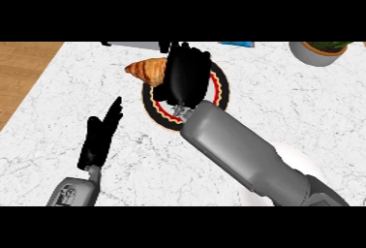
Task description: Pick the croissant from the plate and place it in the plate
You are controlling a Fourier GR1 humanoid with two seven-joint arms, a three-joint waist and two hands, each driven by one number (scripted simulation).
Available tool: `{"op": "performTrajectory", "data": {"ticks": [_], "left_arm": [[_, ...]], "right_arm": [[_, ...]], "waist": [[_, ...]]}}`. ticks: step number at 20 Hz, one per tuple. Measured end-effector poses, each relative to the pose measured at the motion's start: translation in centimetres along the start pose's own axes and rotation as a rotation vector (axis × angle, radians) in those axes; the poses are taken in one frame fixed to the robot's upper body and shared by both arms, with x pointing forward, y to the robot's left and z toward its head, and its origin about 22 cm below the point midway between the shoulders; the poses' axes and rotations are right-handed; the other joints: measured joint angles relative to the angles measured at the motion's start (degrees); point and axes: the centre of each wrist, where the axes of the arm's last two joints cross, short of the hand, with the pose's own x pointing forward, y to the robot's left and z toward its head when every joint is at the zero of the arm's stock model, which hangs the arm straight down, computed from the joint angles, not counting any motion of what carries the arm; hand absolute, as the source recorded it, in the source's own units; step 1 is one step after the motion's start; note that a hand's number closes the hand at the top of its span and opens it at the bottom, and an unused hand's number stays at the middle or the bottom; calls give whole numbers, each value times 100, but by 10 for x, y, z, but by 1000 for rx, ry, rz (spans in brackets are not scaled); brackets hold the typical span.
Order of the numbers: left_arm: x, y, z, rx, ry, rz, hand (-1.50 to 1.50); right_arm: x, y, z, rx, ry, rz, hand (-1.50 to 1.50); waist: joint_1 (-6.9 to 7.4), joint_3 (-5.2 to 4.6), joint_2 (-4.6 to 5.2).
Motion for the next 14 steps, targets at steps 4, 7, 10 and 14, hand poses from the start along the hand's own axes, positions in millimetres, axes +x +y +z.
{"op": "performTrajectory", "data": {"ticks": [4, 7, 10, 14], "left_arm": [[-1, 1, -2, 10, 4, 0, 0], [-3, 7, 0, 18, 7, 1, 0], [-4, 8, 0, 26, 5, 2, 0], [-3, 5, -2, 31, 7, 9, 0]], "right_arm": [[5, -2, -13, -26, 46, 0, 150], [2, 4, -22, -31, 83, 8, 150], [-3, 13, -28, -26, 112, 16, 150], [-12, 25, -34, -7, 151, 22, 150]], "waist": [[-64, 1, 10], [-103, 3, 9], [-144, 5, 17], [-184, 7, 27]]}}
